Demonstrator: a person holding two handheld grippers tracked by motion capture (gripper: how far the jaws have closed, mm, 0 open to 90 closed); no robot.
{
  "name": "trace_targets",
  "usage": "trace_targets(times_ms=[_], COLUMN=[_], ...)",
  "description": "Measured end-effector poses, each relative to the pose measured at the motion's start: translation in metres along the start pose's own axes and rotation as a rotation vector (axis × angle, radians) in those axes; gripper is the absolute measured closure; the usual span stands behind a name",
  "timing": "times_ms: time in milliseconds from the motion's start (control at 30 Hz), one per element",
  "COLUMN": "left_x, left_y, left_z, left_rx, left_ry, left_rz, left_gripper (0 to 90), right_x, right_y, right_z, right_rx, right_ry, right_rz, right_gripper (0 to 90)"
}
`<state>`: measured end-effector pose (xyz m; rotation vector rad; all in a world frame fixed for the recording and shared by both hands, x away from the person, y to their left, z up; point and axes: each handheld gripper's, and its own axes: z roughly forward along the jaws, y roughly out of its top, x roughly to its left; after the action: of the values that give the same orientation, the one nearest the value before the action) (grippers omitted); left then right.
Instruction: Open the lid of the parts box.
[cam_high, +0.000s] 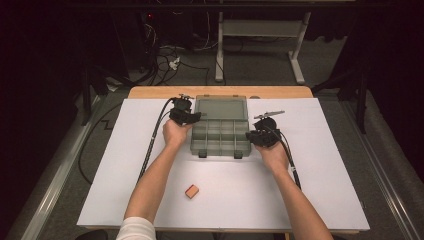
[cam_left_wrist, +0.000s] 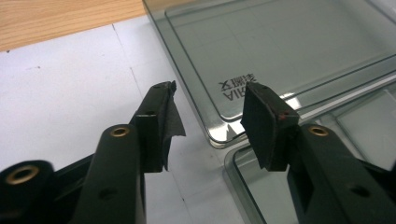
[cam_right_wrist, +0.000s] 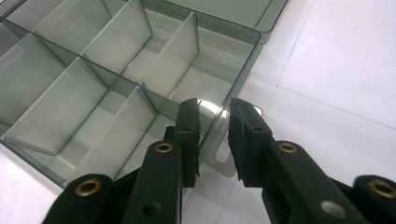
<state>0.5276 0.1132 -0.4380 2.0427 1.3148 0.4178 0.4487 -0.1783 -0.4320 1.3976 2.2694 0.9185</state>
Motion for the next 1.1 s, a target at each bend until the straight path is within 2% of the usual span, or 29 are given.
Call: trace_targets(times_ms=[300, 467, 867, 1000, 1100], left_x=[-0.001, 0.002, -0.002, -0.001, 0.0], left_y=[0.001, -0.002, -0.015, -0.021, -0.027], left_z=[-0.021, -0.035, -0.058, -0.063, -0.069], left_rx=[0.028, 0.009, -0.024, -0.031, -0.035], left_ry=[-0.02, -0.037, -0.074, -0.076, -0.081], left_rz=[0.032, 0.032, 0.091, 0.096, 0.083], left_gripper=[51.4, 50.9, 50.0, 49.7, 49.1], right_x=[0.0, 0.0, 0.0, 0.0, -0.001], right_y=[-0.001, -0.001, -0.001, -0.001, -0.001], right_z=[0.0, 0.0, 0.0, 0.0, 0.0], right_rx=[-0.002, -0.002, -0.008, -0.008, -0.006], right_ry=[0.0, 0.001, 0.001, 0.002, 0.009], right_rz=[0.007, 0.006, 0.007, 0.009, 0.015], right_gripper=[73.7, 73.7, 73.7, 73.6, 73.6])
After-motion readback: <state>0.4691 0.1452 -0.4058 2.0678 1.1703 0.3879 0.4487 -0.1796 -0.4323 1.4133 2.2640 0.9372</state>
